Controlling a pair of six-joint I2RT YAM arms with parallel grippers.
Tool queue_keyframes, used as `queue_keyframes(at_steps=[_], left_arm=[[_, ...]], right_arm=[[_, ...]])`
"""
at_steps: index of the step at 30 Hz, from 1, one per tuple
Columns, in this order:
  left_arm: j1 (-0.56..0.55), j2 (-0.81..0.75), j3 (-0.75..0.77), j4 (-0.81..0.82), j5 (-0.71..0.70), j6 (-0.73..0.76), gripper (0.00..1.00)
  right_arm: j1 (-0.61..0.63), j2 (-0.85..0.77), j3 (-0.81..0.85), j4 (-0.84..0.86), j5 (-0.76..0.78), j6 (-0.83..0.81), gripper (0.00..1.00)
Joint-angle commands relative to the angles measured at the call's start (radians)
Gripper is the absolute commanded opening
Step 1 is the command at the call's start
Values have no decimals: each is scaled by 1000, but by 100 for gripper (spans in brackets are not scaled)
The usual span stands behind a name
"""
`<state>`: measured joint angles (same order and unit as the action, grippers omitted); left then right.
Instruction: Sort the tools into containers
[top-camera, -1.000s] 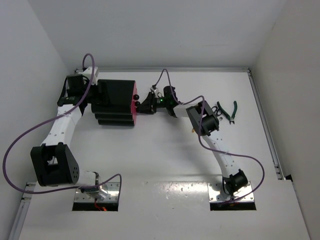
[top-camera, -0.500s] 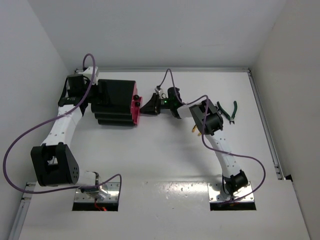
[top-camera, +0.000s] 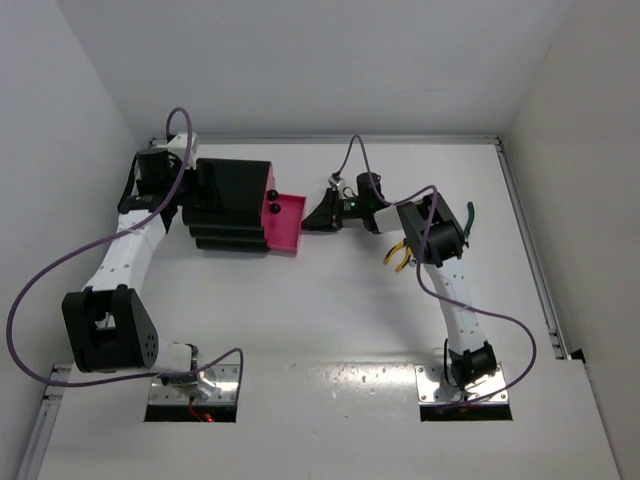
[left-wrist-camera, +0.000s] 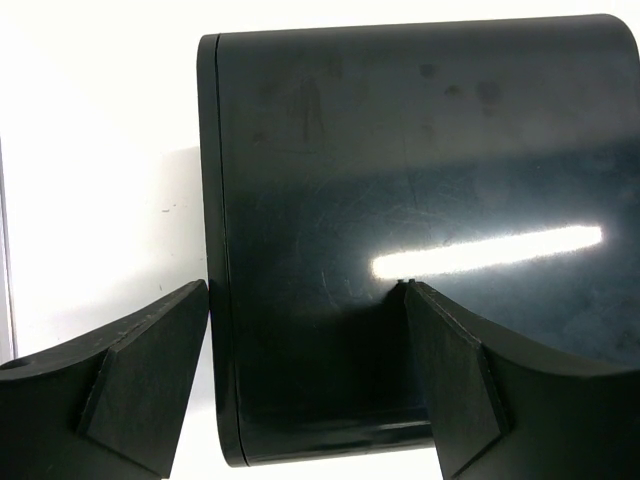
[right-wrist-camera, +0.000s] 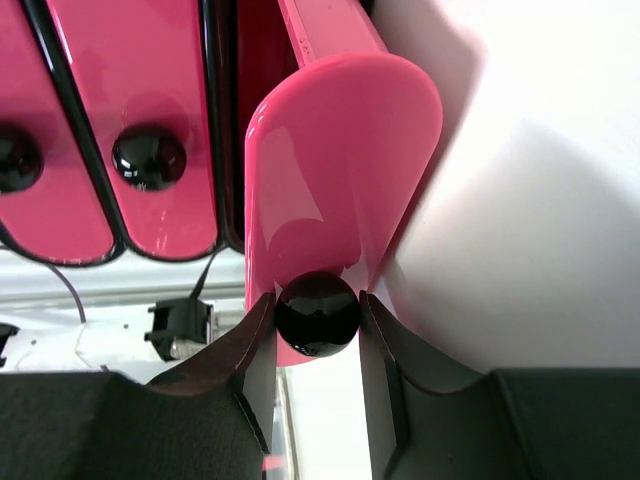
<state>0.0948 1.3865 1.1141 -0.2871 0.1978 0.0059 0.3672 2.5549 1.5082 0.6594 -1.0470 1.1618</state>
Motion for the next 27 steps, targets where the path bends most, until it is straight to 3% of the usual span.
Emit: queue_keyframes(at_steps=[1, 9, 27], left_arm=[[-21, 16, -30, -18, -12, -11, 84], [-21, 16, -39, -9, -12, -11, 84], [-21, 16, -39, 0, -12, -20, 84]], right_arm=[[-36, -24, -29, -96, 1, -131, 1], [-89, -42, -39, -207, -18, -223, 1], [-146, -70, -117, -210, -27, -252, 0]])
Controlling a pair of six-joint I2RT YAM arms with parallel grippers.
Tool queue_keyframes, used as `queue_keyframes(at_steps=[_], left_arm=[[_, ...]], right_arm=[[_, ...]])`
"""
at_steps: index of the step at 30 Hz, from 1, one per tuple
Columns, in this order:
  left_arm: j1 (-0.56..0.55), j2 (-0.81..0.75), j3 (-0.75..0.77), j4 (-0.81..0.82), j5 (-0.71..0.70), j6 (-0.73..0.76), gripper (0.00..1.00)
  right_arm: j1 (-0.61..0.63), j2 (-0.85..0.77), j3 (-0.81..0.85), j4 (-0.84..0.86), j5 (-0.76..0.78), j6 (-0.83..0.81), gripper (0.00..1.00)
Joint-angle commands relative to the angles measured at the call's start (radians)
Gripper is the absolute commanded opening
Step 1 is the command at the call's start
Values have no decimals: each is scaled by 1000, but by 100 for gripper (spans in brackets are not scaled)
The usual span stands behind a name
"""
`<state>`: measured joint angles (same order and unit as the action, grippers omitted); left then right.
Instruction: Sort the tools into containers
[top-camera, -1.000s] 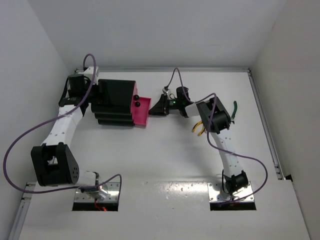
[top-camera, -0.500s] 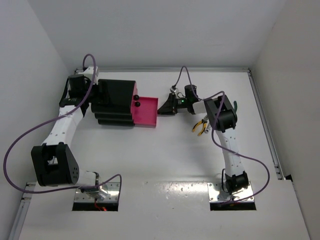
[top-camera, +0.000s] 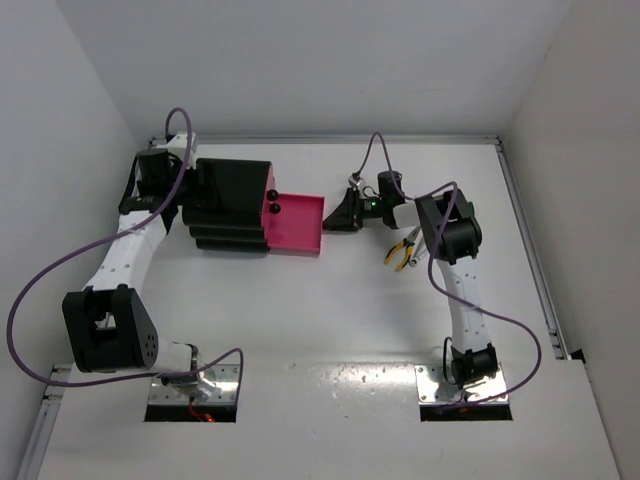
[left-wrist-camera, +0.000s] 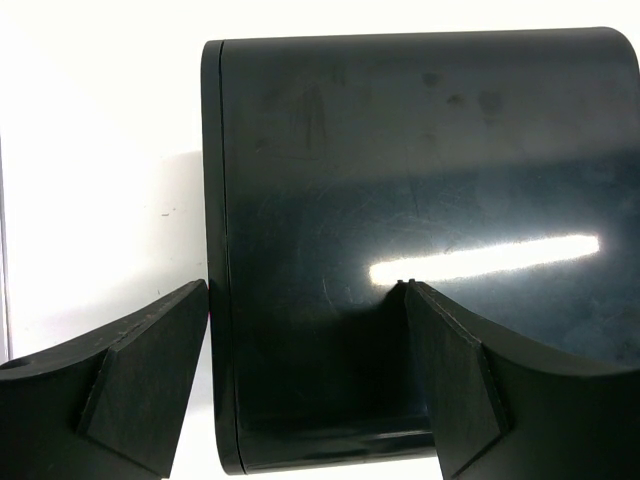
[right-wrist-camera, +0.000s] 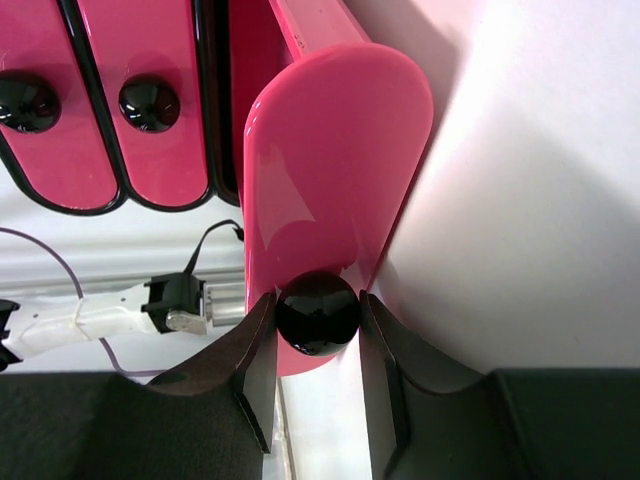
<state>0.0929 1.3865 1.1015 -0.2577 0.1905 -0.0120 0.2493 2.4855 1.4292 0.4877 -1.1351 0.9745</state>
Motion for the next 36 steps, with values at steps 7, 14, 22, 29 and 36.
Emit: queue_keyframes(at_steps=[7, 14, 22, 29, 36], left_arm=[[-19, 16, -26, -29, -5, -2, 87], [-19, 16, -26, -29, -5, -2, 89], [-19, 16, -17, -29, 4, -2, 89], [-19, -3, -6, -29, 13, -11, 89], [-19, -24, 43, -84, 13, 18, 90]], right_arm=[[-28, 0, -38, -57, 52, -65, 35], [-39, -65, -62, -129, 83, -129, 57], [-84, -192, -26, -520, 238, -414, 60], [-125, -333, -81, -624, 281, -581, 64], [-278, -493, -6, -1039, 294, -1065, 62]])
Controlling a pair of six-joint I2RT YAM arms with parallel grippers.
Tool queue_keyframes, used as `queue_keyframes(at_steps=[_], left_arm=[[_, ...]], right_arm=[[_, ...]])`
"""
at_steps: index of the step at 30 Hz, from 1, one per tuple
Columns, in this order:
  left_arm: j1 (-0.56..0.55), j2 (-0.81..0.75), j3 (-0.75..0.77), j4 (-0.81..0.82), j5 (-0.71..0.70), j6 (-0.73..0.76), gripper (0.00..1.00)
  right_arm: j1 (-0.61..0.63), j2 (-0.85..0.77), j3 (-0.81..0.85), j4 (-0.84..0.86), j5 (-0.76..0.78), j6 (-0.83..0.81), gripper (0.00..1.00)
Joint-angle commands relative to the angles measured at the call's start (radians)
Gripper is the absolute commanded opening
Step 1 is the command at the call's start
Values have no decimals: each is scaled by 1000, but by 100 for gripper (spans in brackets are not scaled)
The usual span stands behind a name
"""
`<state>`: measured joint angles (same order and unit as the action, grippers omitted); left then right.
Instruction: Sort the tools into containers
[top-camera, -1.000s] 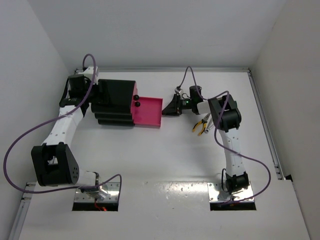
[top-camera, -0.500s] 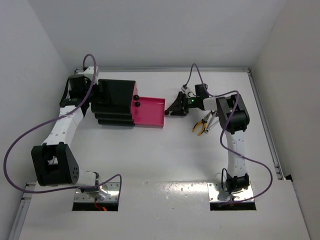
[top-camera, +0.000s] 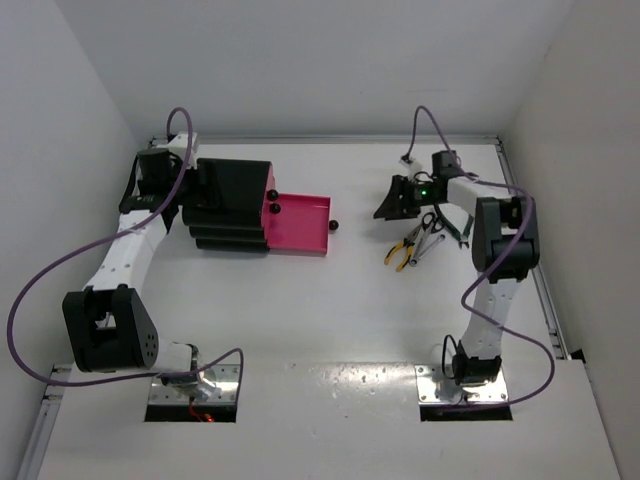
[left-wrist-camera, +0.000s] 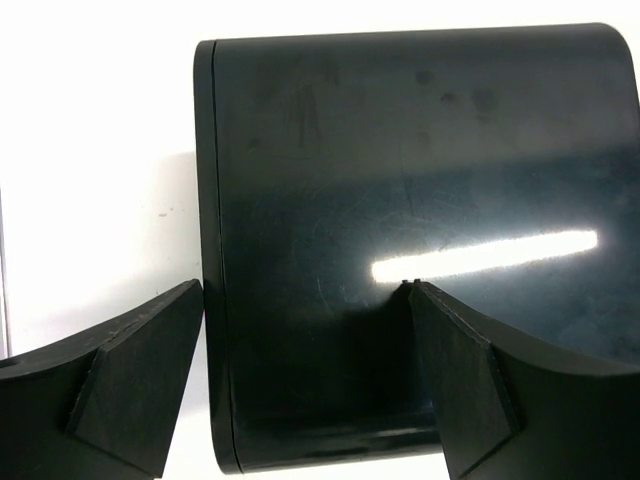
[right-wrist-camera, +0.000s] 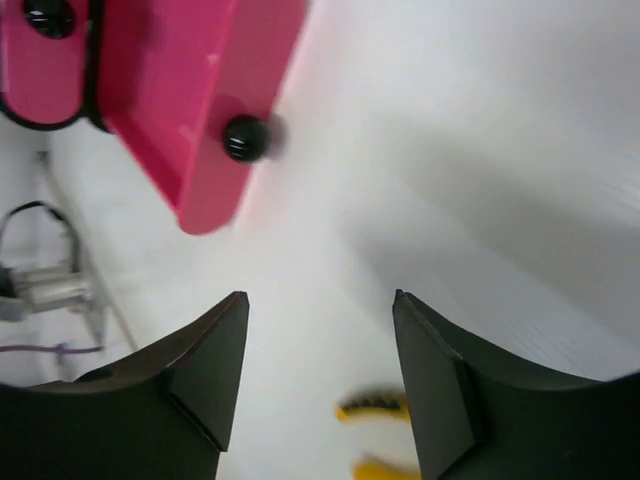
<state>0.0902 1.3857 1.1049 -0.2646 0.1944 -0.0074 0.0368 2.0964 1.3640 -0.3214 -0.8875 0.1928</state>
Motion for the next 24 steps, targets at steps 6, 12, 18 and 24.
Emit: queue_keyframes(at_steps=[6, 12, 18, 24], left_arm=[[-17, -95, 64, -87, -32, -5, 90], [-26, -143, 46, -78, -98, -5, 90], [-26, -175, 36, -78, -107, 15, 90], [-26, -175, 27, -78, -98, 33, 90]], right_arm=[[-127, -295, -121, -202, 358, -239, 58], [-173, -446, -279, -68, 536, -251, 58], [-218, -388, -270, -10, 602, -348, 58], [-227, -268, -165, 13, 630, -444, 56]])
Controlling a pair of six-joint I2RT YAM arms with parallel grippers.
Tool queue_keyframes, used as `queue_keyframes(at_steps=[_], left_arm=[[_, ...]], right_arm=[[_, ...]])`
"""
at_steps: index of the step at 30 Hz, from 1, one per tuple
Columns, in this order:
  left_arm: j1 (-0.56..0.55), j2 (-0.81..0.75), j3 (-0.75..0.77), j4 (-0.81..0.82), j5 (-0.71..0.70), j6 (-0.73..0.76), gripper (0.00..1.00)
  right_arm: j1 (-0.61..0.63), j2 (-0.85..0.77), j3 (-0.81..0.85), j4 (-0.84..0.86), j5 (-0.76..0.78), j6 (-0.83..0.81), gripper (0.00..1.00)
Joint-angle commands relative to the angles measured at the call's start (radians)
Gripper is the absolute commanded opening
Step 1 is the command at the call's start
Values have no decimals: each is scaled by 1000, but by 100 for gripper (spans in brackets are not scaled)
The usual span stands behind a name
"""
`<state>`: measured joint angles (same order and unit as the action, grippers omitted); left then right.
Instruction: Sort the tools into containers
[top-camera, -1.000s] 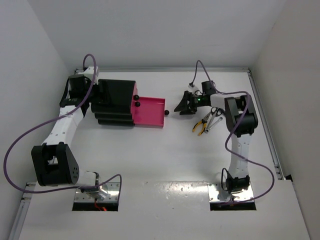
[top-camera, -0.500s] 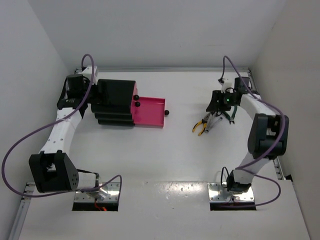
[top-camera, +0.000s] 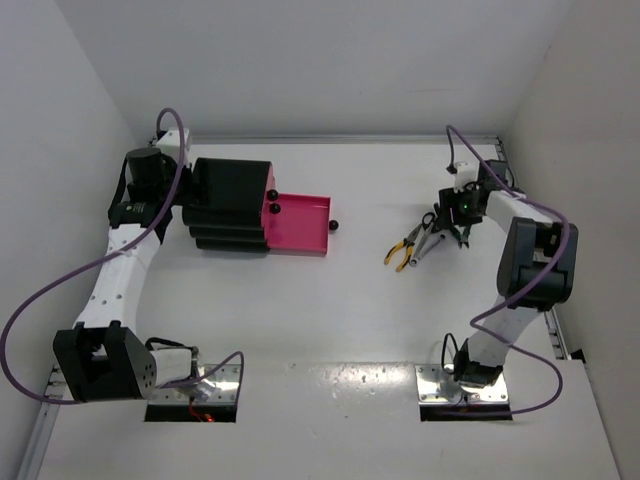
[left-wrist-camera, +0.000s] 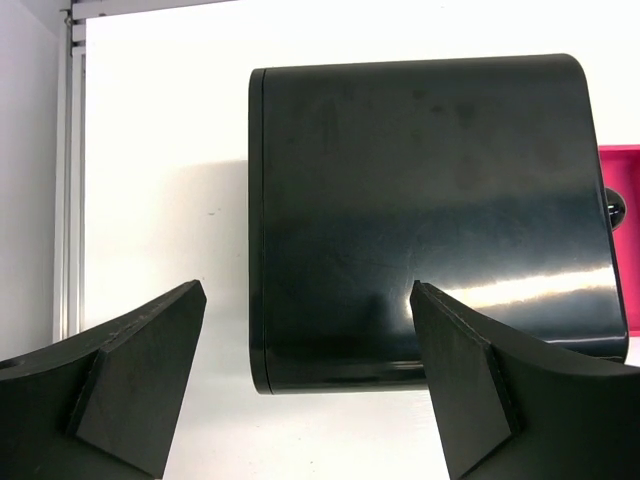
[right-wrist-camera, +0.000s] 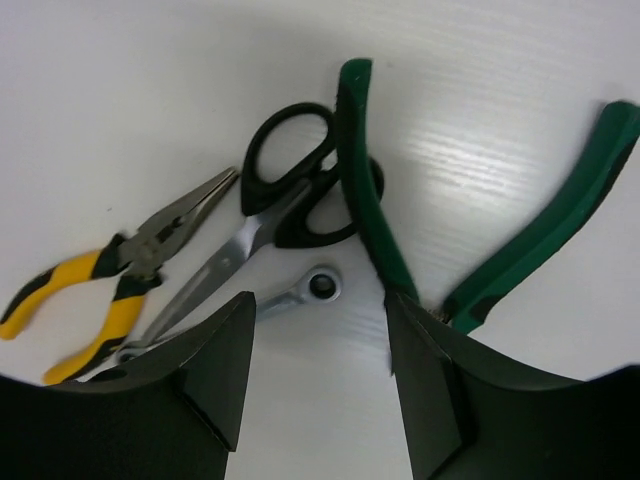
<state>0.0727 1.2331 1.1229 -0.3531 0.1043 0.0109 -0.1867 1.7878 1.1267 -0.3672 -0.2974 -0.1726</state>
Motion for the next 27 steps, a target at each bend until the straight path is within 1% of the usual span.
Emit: queue_keyframes(at_steps=[1, 6, 9, 10, 12, 13, 16, 17, 19, 21, 24, 27], left_arm=[[1, -23, 9, 11, -8, 15, 90], [10, -23, 9, 11, 2, 15, 90], [10, -14, 9, 11, 11, 15, 91], [21, -14, 9, 11, 11, 24, 91], [21, -14, 9, 11, 11, 24, 91], [21, -14, 9, 11, 11, 24, 91], [30, -14, 9, 11, 11, 24, 91], [30, -14, 9, 11, 11, 24, 91], [30, -14, 9, 20, 11, 24, 91], [30, -14, 9, 20, 11, 24, 91], [30, -14, 9, 20, 11, 15, 91], [30, -14, 0, 29, 20, 6, 91]], right_arm=[[-3, 54, 93, 59, 40, -90, 56], [-3, 131, 120, 59, 61, -146, 56], [-3, 159, 133, 48, 70, -175, 54], [-3, 168, 133, 48, 70, -176, 53], [-3, 177, 133, 48, 81, -185, 47], [-3, 186, 133, 59, 81, -185, 38], [-3, 196, 133, 68, 90, -203, 23], [-3, 196, 133, 68, 90, -203, 14], [-3, 176, 133, 68, 78, -212, 3], [-3, 141, 107, 68, 58, -212, 0], [16, 38, 76, 86, 3, -212, 0], [61, -60, 64, 67, -78, -212, 0]])
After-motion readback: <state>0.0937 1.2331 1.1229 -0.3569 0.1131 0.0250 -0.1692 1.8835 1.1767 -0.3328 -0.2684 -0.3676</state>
